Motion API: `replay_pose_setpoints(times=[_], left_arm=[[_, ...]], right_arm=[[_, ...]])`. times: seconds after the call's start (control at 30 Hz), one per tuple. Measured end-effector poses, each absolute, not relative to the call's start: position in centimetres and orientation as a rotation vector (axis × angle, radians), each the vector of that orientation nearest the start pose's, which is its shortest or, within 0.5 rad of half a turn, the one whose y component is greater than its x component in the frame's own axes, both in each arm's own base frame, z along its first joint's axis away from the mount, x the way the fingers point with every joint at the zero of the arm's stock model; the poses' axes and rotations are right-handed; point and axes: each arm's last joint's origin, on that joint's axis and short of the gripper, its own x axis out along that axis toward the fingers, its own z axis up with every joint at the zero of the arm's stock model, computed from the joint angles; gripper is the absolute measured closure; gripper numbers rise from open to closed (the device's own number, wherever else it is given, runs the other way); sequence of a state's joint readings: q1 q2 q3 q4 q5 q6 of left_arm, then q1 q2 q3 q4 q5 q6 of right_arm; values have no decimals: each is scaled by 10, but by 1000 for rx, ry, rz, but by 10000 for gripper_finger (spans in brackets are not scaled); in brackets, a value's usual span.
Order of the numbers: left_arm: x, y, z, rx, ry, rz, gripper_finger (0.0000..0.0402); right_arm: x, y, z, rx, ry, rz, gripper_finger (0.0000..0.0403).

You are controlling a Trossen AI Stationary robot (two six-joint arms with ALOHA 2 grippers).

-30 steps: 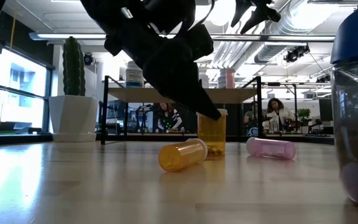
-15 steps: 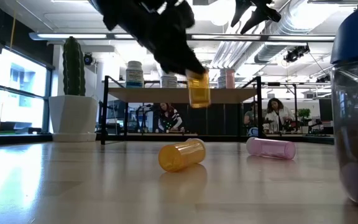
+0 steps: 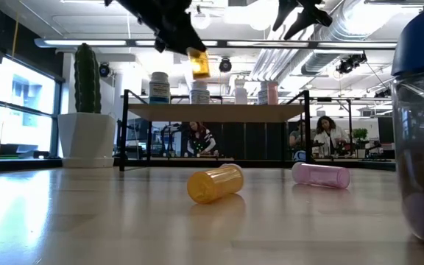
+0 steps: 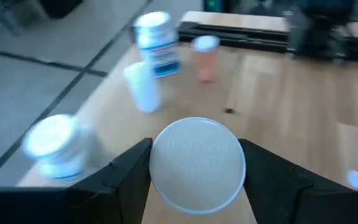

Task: Pick and place medicine bottles onto shelf by color
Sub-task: Put the top orange pill bottle on the shelf

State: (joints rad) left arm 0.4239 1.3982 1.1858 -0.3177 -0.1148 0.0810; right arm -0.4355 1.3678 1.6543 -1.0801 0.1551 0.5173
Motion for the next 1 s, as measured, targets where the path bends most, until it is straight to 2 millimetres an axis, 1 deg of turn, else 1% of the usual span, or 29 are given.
replay_pose_setpoints(times=[0.1,0.27,0.4,0.7,0.9,1.0], left_arm=[[277,142,320,-42,552,551,194],[279,153,306,-88,612,581,194],[280,154,303,-88,627,584,194],[285,157,288,-100,700,602,194],[285,157,288,-97,709,613,194],[285,157,288,-92,711,611,194]], right_arm=[[227,-110,420,590,639,-748,217],[227,-110,420,580,644,-744,217],[227,-110,420,568,650,-739,217],[227,-110,420,568,653,-735,217],[226,-108,418,603,683,-689,217],[226,-104,417,630,705,-675,217]])
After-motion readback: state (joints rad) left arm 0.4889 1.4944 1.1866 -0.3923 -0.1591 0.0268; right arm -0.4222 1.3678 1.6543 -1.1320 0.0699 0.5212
